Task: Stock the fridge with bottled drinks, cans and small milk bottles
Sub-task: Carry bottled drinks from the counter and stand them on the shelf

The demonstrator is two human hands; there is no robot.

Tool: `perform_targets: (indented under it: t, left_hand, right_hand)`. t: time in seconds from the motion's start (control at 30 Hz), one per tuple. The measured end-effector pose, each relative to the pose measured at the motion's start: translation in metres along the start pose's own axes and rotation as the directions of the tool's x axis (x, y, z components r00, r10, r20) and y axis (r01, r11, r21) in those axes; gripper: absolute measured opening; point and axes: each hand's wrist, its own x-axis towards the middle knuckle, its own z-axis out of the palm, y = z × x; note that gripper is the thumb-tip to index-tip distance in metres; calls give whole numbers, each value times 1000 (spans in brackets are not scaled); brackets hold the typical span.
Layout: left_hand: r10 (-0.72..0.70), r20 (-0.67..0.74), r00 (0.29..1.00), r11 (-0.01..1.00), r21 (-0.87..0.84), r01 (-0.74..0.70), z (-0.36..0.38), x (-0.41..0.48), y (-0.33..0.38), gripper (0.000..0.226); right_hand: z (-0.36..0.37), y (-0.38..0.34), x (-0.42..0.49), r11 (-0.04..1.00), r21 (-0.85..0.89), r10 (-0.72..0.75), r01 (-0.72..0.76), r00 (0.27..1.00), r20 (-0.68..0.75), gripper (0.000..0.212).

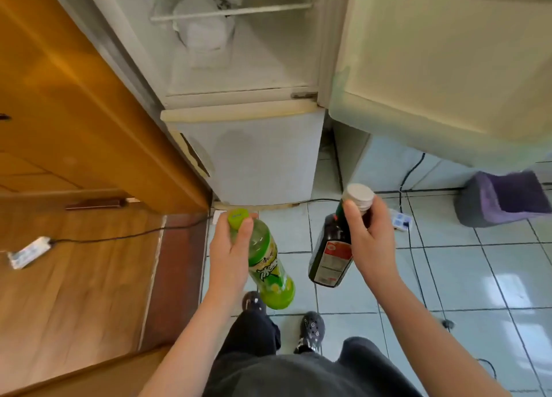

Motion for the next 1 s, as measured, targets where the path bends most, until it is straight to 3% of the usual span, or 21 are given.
perform_targets:
  t: [0.27,0.43,0.6,0.8,1.0]
  left_hand:
    - [46,23,999,999,-13,-46,-22,113,-1,6]
    - [120,101,988,993,-18,-119,-38,221,22,22]
    - [293,143,945,955,-94,-281,-61,329,72,39]
    - [456,128,881,889,-117,-443,-82,428,148,31]
    - [622,-4,783,773,-157,-615,-88,492,219,13]
  right_hand:
    - [81,-20,85,1000,-15,-24,24,999,41,8]
    - [141,-55,156,991,-69,-107,111,992,68,8]
    - [201,-115,229,975,-39,-219,220,975,38,8]
    - [251,-193,299,913,56,-404,404,915,-10,14]
    - [280,-262,365,791,168,-589,588,807,-49,24]
